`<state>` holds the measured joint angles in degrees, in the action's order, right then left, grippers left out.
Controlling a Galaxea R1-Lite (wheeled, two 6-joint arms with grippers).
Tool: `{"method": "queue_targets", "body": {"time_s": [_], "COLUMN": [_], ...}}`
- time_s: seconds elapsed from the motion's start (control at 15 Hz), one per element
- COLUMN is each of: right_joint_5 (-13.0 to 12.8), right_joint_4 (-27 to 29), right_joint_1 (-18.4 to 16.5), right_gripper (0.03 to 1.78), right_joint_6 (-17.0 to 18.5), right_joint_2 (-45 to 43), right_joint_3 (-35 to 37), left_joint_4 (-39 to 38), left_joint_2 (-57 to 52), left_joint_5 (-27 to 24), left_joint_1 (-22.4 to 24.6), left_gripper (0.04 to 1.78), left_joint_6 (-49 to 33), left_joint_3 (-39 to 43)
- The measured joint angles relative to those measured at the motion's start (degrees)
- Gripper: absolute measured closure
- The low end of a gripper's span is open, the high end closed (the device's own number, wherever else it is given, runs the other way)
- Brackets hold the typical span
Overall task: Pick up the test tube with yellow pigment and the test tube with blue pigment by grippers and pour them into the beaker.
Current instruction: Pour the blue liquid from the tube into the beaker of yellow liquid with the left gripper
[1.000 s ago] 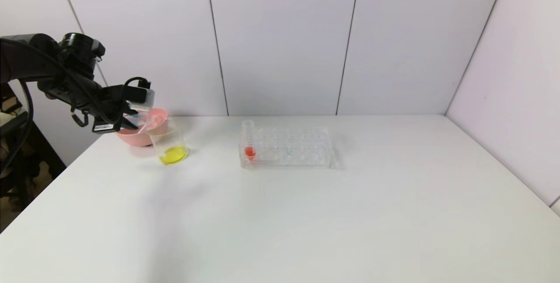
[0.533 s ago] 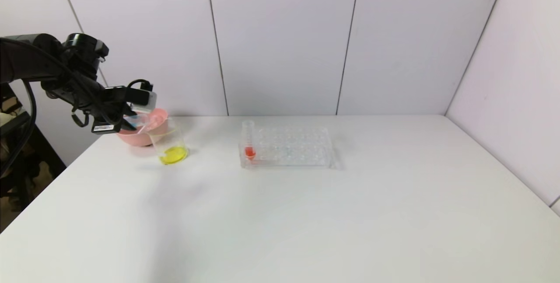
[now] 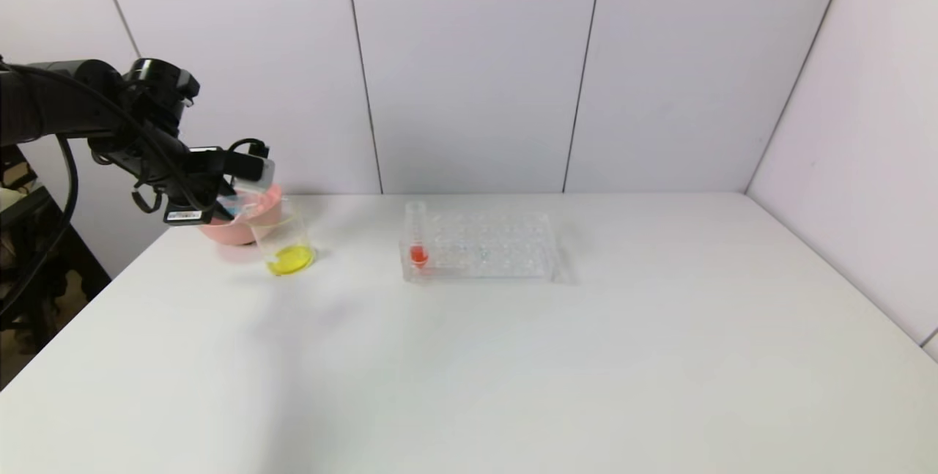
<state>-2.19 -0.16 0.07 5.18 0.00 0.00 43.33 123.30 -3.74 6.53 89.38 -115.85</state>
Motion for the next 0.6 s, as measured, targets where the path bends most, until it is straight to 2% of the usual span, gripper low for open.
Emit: {"method": "queue_targets", "body": {"time_s": [0.6], "right_joint_5": [0.0], "right_joint_4": [0.0], "right_joint_1": [0.0], "right_gripper": [0.1], "right_joint_6": [0.0], "right_joint_2": [0.0], "right_joint_3": [0.0], "left_joint_4": [-0.5], "left_joint_2": [0.4], "left_joint_5": [2.0], "left_joint_1": [-0.9], "left_gripper": [1.38], "left_joint_6": [-0.6], "left_joint_3": [0.0]}}
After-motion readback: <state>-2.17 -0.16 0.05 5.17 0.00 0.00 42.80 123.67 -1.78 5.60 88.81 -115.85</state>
